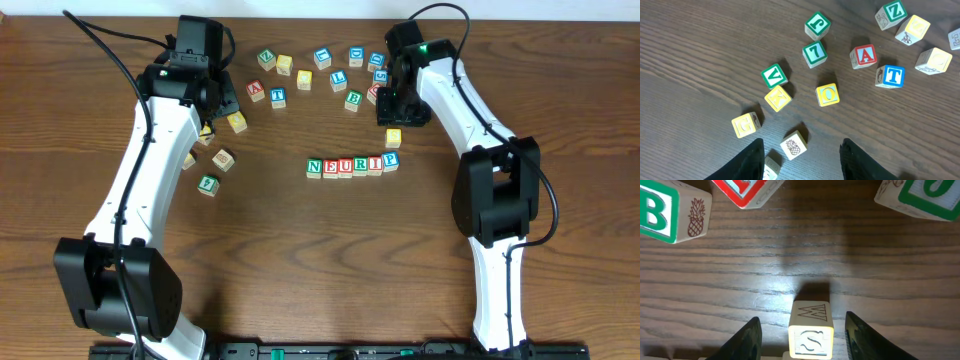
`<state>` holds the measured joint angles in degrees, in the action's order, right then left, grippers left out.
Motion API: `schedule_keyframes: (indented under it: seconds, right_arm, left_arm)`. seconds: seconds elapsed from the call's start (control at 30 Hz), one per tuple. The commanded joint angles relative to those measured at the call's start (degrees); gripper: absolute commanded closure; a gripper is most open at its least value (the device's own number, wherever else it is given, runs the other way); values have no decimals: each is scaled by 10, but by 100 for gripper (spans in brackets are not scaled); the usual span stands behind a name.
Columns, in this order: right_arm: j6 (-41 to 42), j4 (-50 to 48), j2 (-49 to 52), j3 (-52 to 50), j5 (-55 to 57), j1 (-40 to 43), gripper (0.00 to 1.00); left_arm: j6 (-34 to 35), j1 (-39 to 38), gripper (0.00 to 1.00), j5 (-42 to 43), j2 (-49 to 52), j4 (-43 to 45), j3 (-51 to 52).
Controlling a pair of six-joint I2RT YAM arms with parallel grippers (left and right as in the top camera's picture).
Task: Spell out NEURIPS
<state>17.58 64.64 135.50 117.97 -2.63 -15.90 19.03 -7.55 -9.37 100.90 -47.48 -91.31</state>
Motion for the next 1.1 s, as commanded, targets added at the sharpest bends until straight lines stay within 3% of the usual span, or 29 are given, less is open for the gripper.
schedule_keyframes:
  seconds: [0.0, 0.2, 0.73, 1.07]
  right_arm:
    - [-5, -10, 6, -22, 12, -7, 49]
    - [-5, -23, 6, -42, 12, -7, 51]
    - [-5, -2, -2, -32, 10, 5, 78]
    - [-26, 38, -55, -31, 6, 28, 83]
  left_arm:
    - [-10, 1, 51, -3, 0, 0, 7]
    - [-10, 1, 51, -3, 0, 0, 7]
    - [-10, 1, 51, -3, 0, 0, 7]
    - [-10, 1, 51, -3, 0, 0, 7]
